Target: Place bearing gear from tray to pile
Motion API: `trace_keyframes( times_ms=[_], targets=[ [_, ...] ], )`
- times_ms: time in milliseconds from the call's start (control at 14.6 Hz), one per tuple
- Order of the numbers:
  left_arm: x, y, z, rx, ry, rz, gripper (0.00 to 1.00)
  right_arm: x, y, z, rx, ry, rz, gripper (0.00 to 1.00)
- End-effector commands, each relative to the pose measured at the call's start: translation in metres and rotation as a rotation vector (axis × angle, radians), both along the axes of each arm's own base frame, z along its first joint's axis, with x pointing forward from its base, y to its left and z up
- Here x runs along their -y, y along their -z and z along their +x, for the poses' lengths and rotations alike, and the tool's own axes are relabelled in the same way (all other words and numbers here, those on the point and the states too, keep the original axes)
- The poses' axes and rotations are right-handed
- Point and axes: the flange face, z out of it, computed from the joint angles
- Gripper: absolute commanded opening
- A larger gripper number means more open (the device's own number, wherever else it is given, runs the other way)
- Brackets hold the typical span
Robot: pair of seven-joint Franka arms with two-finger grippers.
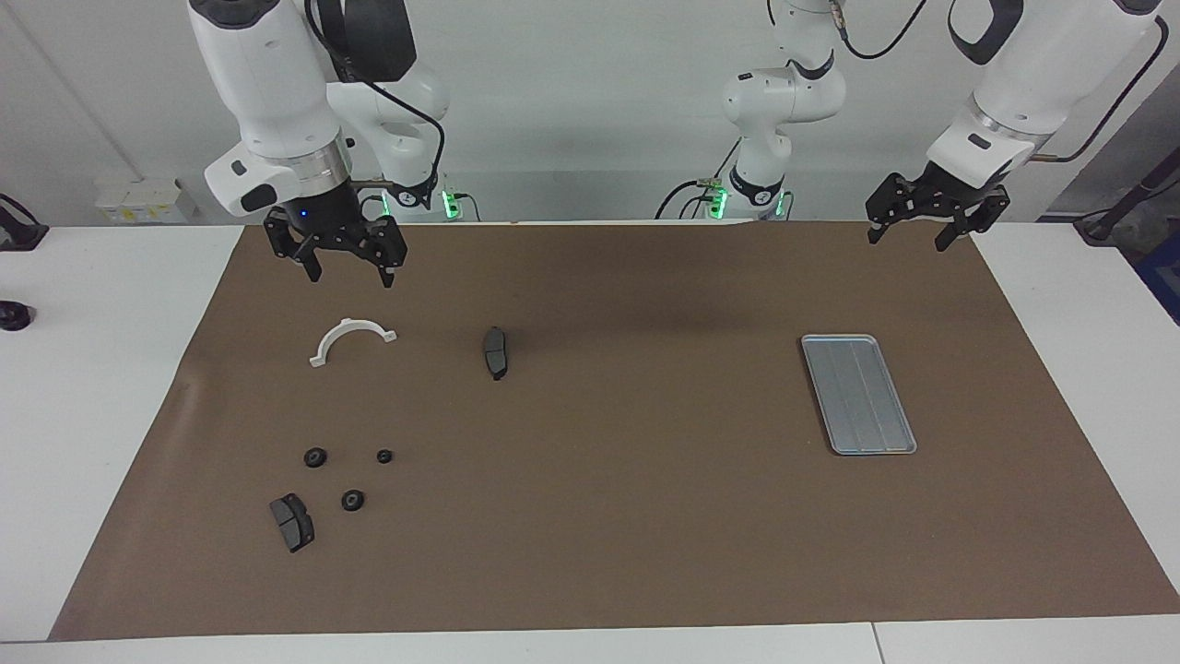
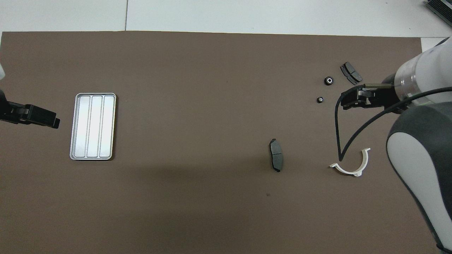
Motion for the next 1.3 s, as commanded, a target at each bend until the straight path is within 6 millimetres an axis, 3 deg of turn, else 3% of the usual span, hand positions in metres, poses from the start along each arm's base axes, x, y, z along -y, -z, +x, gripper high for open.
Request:
trace_keyframes(
  times_ms=[0, 274, 617, 1097, 1234],
  targets=[
    [0.0, -0.003, -0.012, -0.005, -0.004, 0.017, 1.0, 0.0, 0.006, -0.003, -0.001, -0.031, 0.017, 1.0],
    [-0.004, -0.005, -0.015, -0.001, -0.012, 0.013, 1.0, 0.004, 0.002, 0.007, 0.056, -0.072, 0.059, 1.0],
    [-0.012, -0.007, -0.015, 0.003, -0.014, 0.015, 1.0, 0.004, 0.006, 0.004, 0.032, -0.087, 0.083, 1.0],
    [-0.009, -0.008, -0.013, 0.016, -0.017, 0.014, 1.0, 0.04, 0.015, 0.003, 0.015, -0.116, 0.103, 1.0],
    [-0.01, -0.008, -0.013, 0.019, -0.019, 0.016, 1.0, 0.042, 0.017, 0.002, 0.009, -0.111, 0.103, 1.0]
  ],
)
